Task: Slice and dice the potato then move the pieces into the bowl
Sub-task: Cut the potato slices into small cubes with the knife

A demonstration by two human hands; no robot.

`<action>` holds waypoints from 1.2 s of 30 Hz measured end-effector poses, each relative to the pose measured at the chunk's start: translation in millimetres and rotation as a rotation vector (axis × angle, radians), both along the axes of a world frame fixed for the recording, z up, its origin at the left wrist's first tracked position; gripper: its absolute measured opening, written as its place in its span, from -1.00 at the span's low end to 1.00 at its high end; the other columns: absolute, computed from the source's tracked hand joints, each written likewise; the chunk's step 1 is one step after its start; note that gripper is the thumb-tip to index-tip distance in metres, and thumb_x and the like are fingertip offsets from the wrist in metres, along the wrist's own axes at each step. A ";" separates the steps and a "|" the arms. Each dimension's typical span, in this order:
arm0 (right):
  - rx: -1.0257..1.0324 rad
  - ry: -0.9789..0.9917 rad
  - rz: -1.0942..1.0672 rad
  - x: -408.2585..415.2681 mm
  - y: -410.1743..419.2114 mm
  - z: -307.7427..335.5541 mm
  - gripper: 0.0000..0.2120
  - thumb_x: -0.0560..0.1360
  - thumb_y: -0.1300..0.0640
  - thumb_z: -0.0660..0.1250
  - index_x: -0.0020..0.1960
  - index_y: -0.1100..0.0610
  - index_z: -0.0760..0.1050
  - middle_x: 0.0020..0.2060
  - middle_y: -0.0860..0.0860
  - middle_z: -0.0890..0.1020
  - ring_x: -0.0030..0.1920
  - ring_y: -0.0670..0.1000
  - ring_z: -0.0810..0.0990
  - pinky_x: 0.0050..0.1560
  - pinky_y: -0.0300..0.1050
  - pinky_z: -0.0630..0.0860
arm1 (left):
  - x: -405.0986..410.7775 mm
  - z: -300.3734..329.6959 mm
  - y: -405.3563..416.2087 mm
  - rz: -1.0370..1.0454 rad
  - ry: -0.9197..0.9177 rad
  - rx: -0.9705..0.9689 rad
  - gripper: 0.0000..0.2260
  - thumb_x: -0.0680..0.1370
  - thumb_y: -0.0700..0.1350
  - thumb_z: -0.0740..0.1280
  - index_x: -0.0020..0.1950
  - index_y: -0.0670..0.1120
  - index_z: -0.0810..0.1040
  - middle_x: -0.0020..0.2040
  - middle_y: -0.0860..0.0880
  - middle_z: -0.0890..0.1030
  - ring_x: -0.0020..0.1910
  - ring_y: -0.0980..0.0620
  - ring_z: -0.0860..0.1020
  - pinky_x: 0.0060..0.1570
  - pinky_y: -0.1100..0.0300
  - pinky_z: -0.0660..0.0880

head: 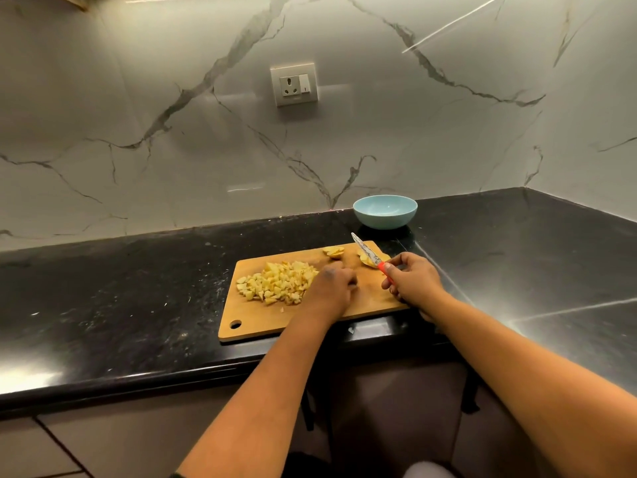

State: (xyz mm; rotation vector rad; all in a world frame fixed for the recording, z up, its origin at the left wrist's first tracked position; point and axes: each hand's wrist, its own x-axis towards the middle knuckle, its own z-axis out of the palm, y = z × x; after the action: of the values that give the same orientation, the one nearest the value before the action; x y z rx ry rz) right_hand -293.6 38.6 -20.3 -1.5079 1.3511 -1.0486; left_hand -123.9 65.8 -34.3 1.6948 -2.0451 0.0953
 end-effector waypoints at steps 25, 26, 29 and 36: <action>0.010 0.045 -0.010 3.0 -5.1 -0.9 -0.94 0.57 0.06 0.33 -0.03 0.04 0.53 -0.31 0.05 0.68 -0.40 -0.10 0.54 -0.26 -0.18 0.53 | 20.1 23.5 -73.1 0.169 -0.245 0.010 -0.78 0.61 -0.08 0.31 0.24 -0.03 0.60 0.17 -0.05 0.47 0.13 -0.01 0.44 0.10 0.14 0.47; 0.011 0.046 -0.010 2.9 -5.5 -1.3 -0.94 0.57 0.06 0.33 -0.03 0.04 0.53 -0.31 0.05 0.68 -0.41 -0.10 0.54 -0.26 -0.18 0.53 | 18.4 22.9 -74.4 0.168 -0.236 0.009 -0.80 0.61 -0.10 0.30 0.20 -0.05 0.61 0.15 -0.06 0.47 0.11 -0.01 0.45 0.10 0.14 0.49; 0.016 0.047 -0.009 2.8 -6.8 -1.9 -0.94 0.57 0.07 0.33 -0.03 0.05 0.53 -0.31 0.06 0.68 -0.42 -0.10 0.53 -0.30 -0.21 0.50 | 14.2 20.0 -78.8 0.151 -0.155 -0.002 -0.84 0.62 -0.13 0.29 0.13 -0.10 0.63 0.10 -0.06 0.49 0.08 0.00 0.48 0.06 0.17 0.51; 0.016 0.058 -0.015 4.1 -9.0 -2.3 -0.92 0.56 0.04 0.35 -0.03 0.04 0.53 -0.31 0.05 0.68 -0.43 -0.12 0.53 -0.31 -0.22 0.48 | 7.6 18.4 -68.4 0.149 0.023 -0.027 -0.93 0.62 -0.18 0.27 0.10 -0.12 0.47 0.00 -0.09 0.55 -0.07 0.05 0.47 -0.10 0.23 0.44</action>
State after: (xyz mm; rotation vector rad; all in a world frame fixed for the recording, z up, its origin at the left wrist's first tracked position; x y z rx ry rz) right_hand -289.6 29.7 -22.6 -1.5293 1.4095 -1.0079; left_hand -116.4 -2.7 -15.9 1.8212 -1.8903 0.1505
